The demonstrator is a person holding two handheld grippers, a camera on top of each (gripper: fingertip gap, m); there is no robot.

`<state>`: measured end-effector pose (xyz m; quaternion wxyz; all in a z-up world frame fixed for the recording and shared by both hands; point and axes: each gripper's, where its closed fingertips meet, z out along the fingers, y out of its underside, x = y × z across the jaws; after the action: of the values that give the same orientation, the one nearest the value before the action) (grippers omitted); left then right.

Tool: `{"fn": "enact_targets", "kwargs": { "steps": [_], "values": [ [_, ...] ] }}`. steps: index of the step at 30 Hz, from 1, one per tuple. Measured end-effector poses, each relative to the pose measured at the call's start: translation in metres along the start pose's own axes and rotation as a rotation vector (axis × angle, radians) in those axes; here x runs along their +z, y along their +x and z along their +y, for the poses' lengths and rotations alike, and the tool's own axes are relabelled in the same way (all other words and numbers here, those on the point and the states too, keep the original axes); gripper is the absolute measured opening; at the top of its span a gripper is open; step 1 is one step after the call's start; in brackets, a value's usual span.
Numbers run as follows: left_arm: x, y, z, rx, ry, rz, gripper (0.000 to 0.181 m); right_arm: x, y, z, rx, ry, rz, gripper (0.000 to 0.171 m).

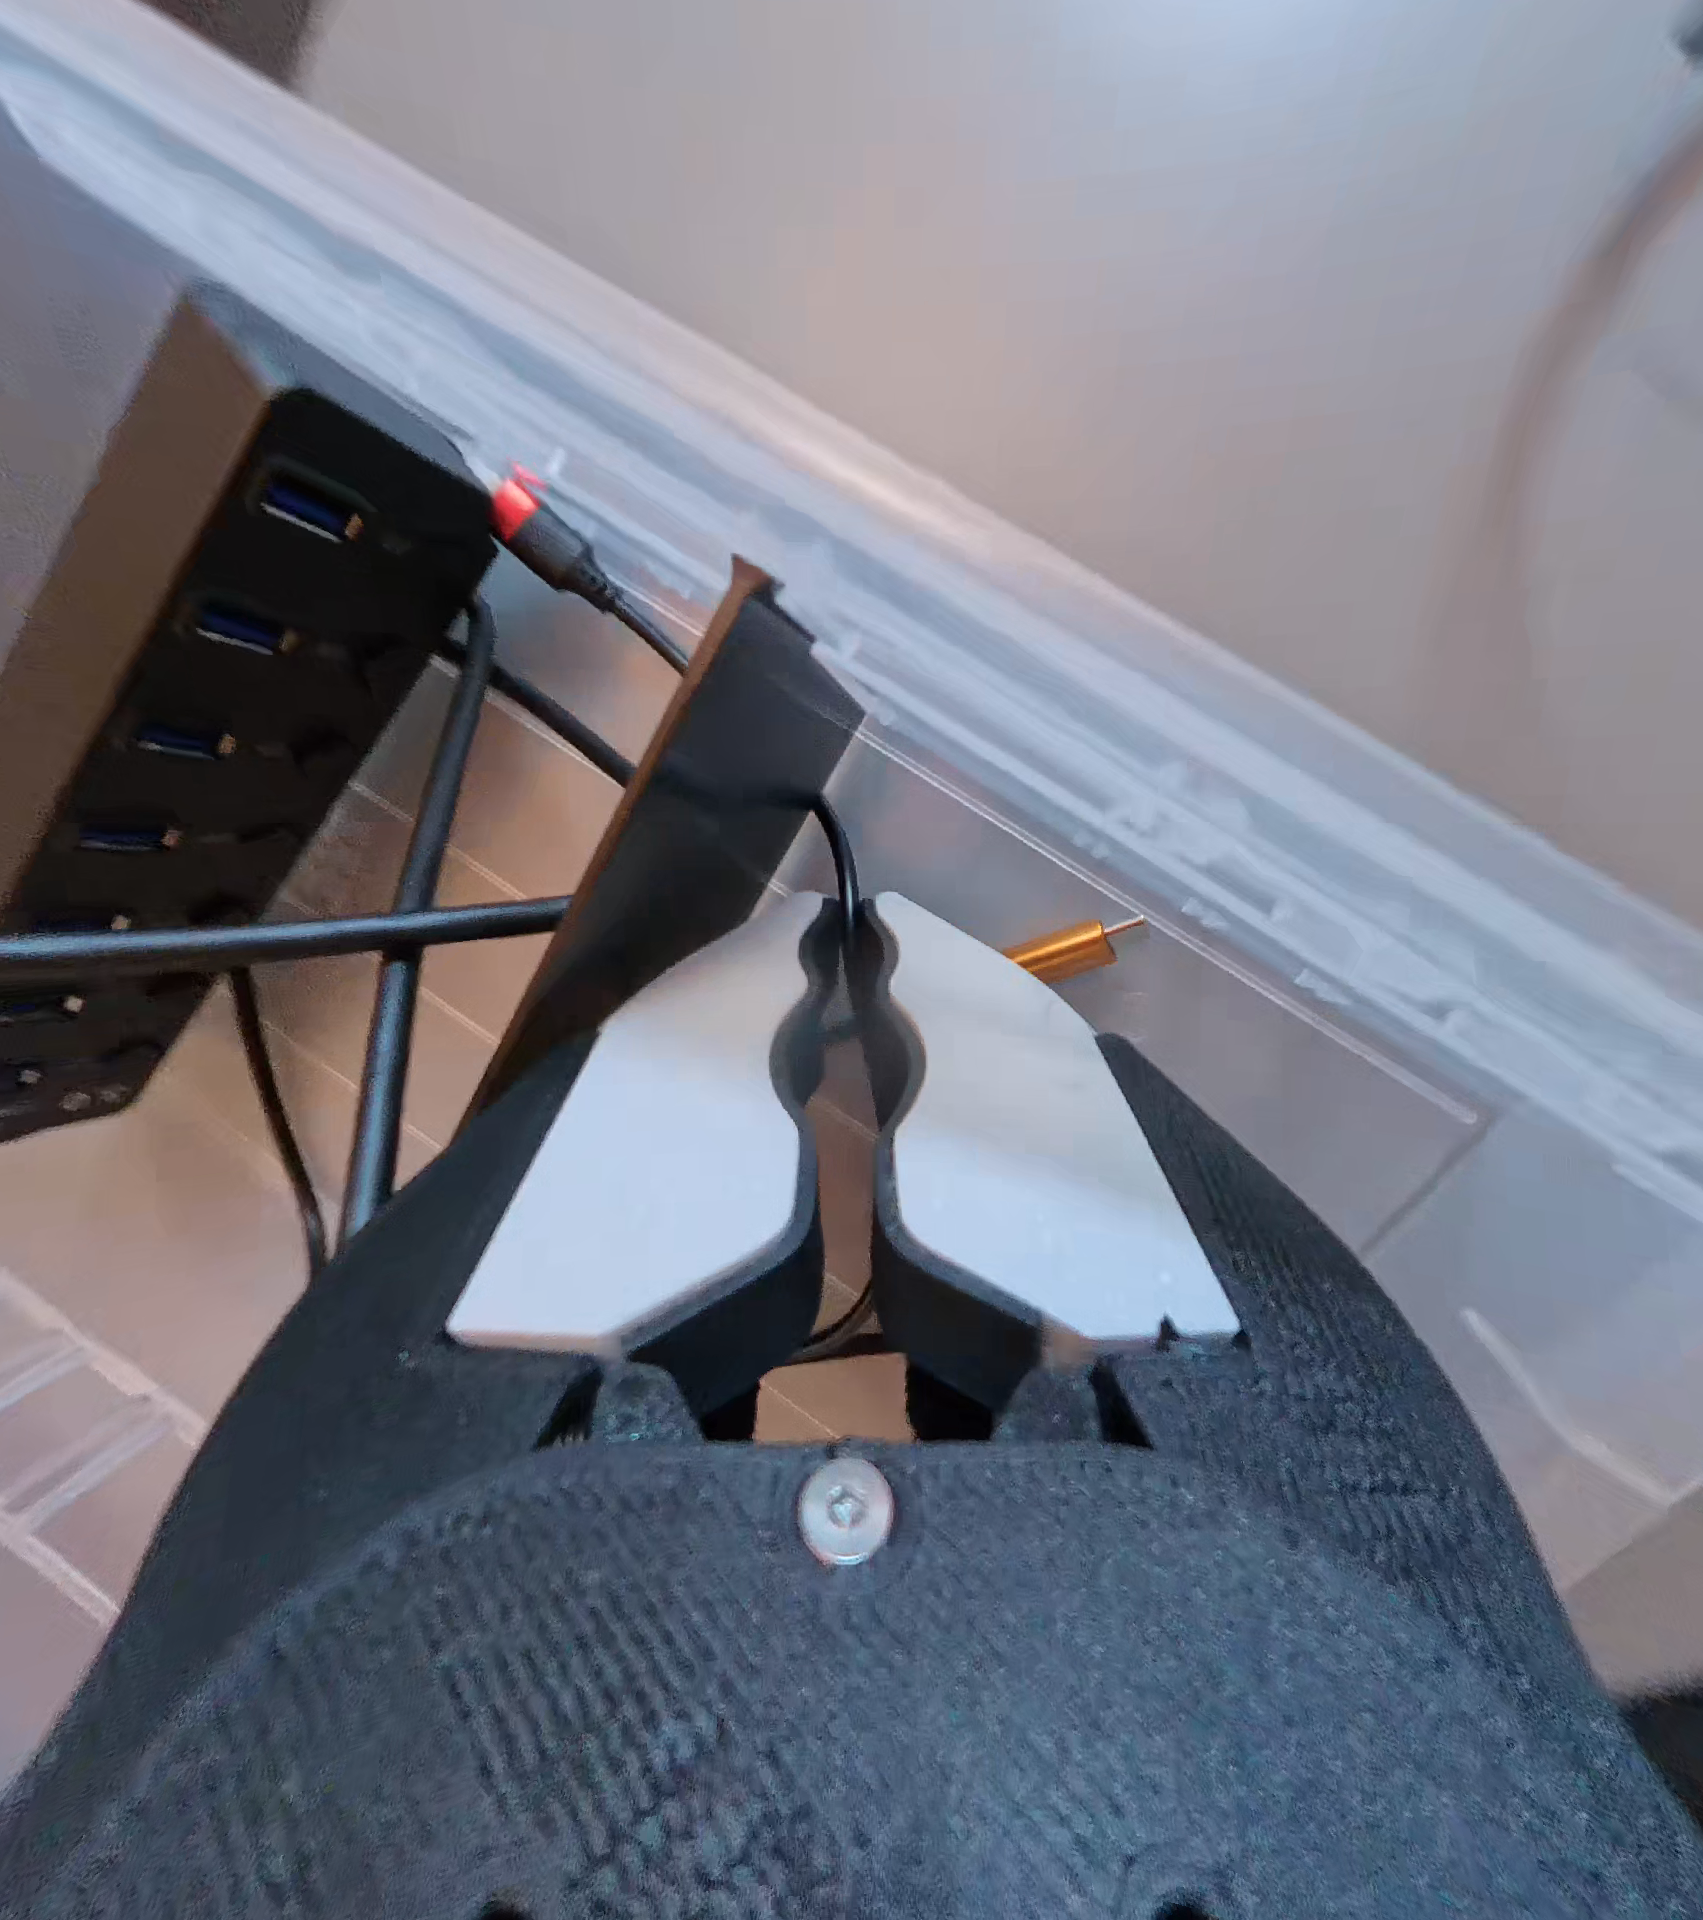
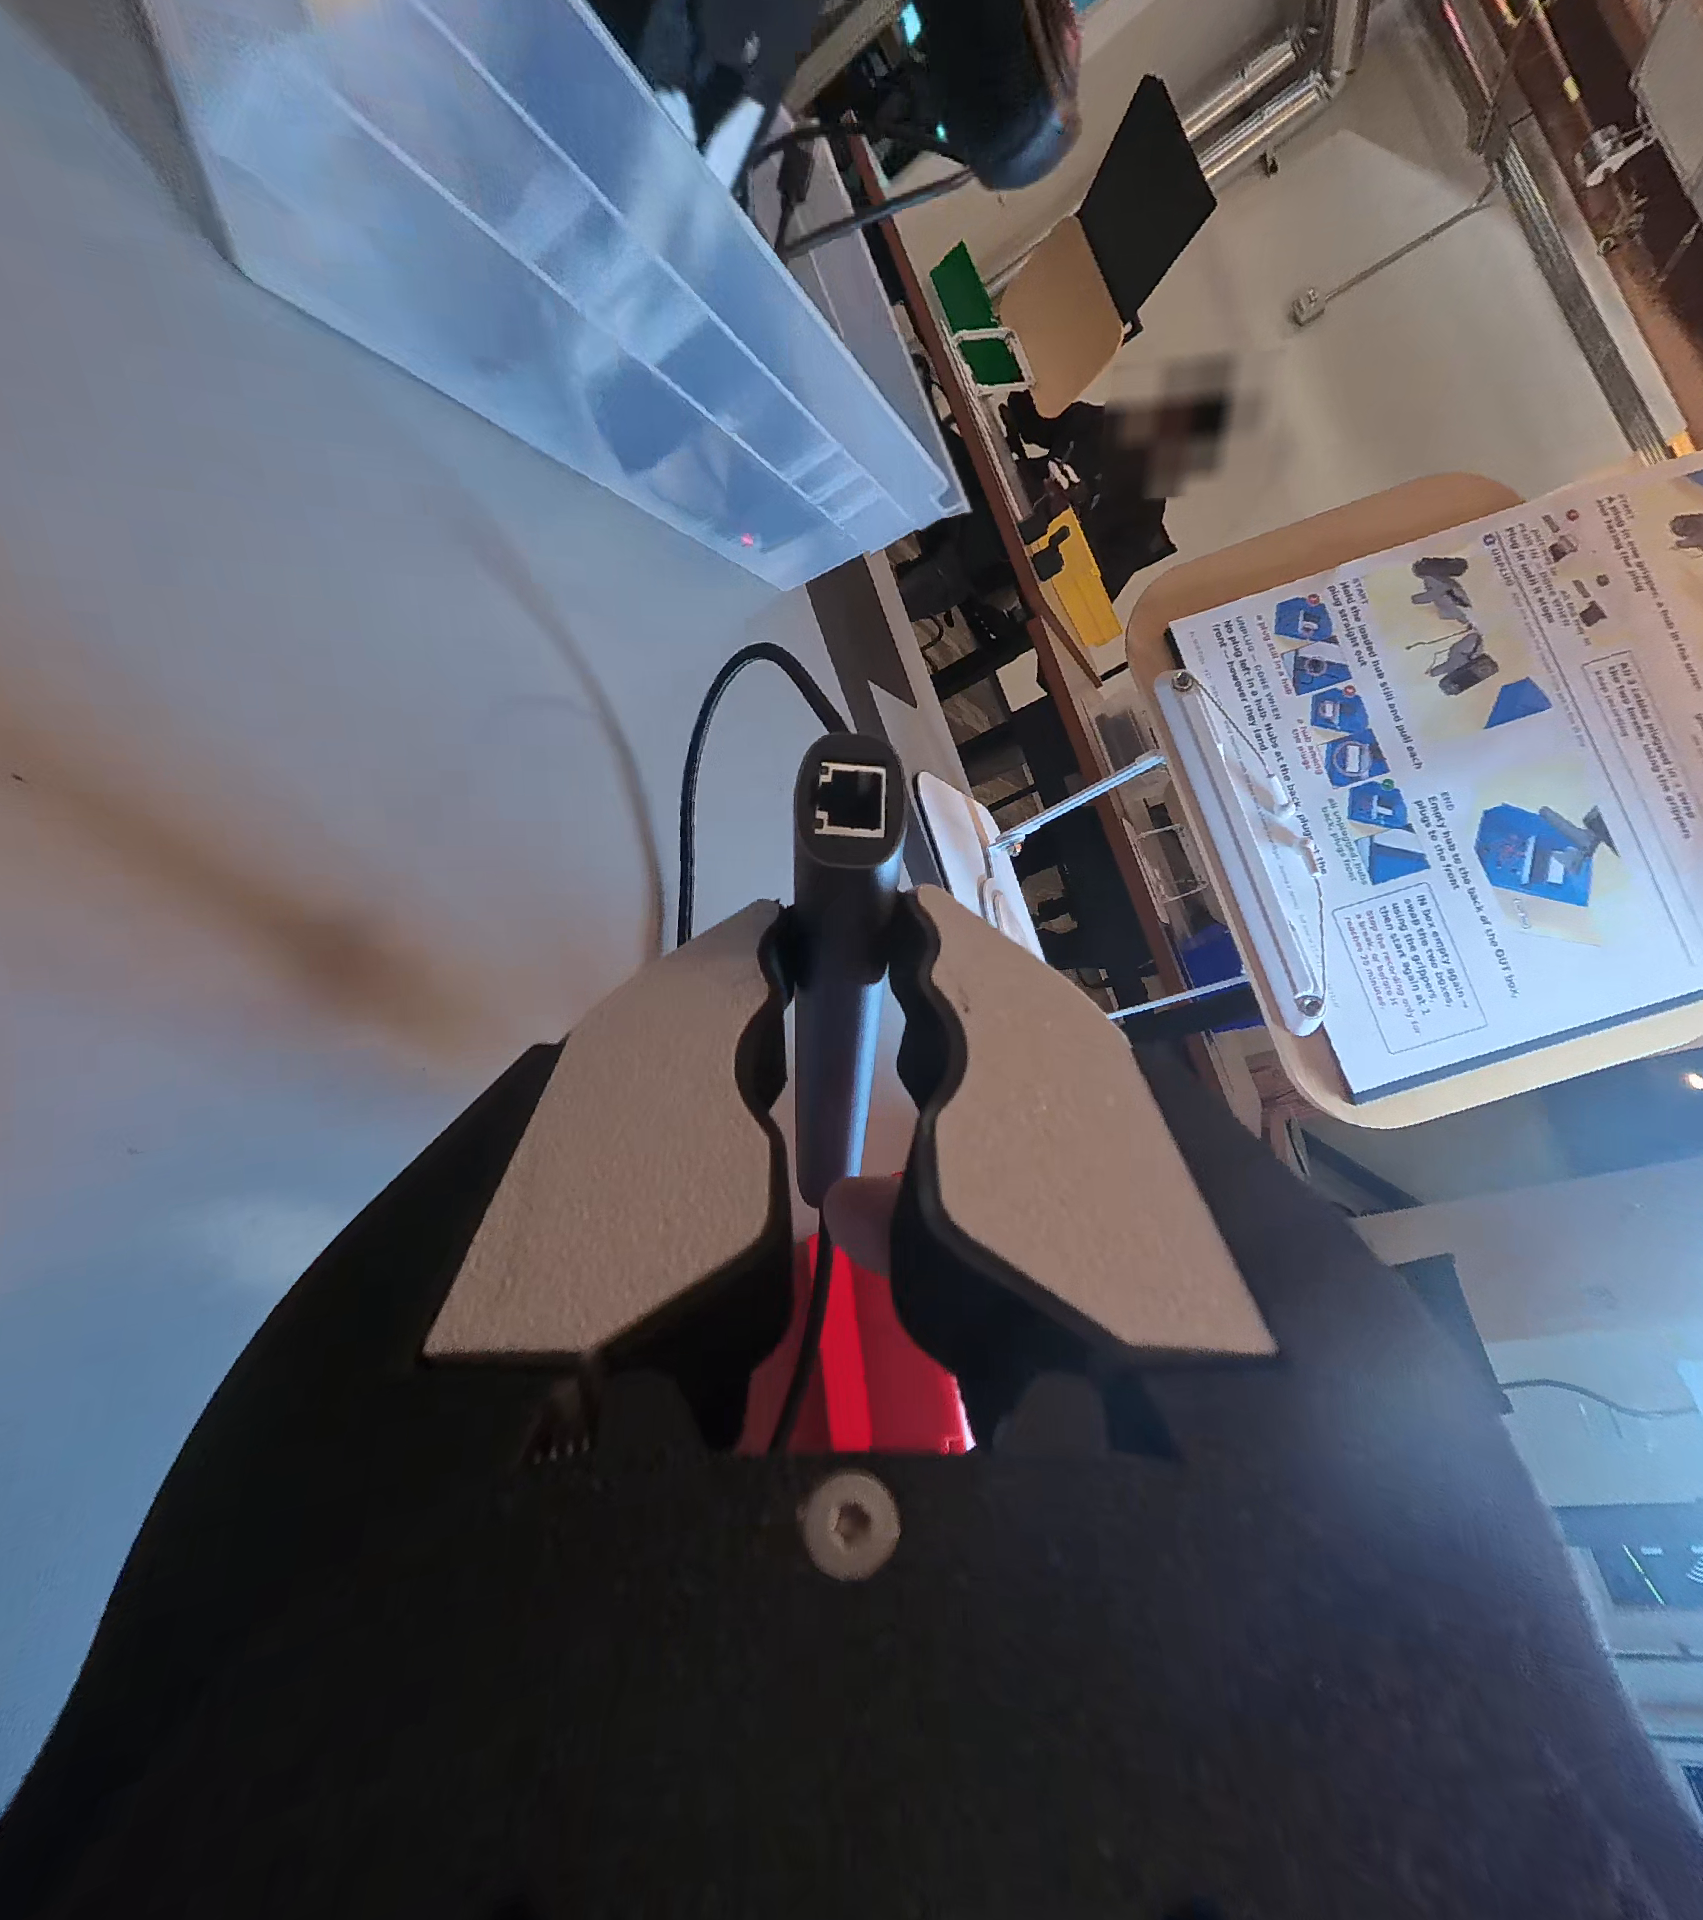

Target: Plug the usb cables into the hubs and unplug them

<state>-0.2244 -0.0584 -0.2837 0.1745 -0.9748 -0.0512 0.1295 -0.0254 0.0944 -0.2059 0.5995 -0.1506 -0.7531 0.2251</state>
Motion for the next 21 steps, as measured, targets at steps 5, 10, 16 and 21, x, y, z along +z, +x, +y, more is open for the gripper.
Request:
{"fn": "enact_targets", "kwargs": {
  "steps": [5, 10, 16, 21],
  "values": [
    [0.015, -0.019, -0.024, -0.042, 0.029, -0.078, 0.004, 0.0, 0.002, 0.004, 0.004, -0.009, 0.004, 0.017],
    [0.003, -0.014, -0.001, 0.127, -0.08, -0.137, 0.005, 0.001, 0.004, 0.006, 0.022, -0.003, 0.001, 0.017],
    [-0.007, 0.0, 0.016, 0.124, -0.102, -0.048, 0.005, -0.001, 0.003, 0.001, 0.002, -0.003, 0.006, 0.017],
    [-0.015, -0.004, 0.036, 0.162, -0.183, -0.025, 0.005, 0.001, 0.001, 0.004, 0.001, -0.01, 0.001, 0.017]
  ]
}}
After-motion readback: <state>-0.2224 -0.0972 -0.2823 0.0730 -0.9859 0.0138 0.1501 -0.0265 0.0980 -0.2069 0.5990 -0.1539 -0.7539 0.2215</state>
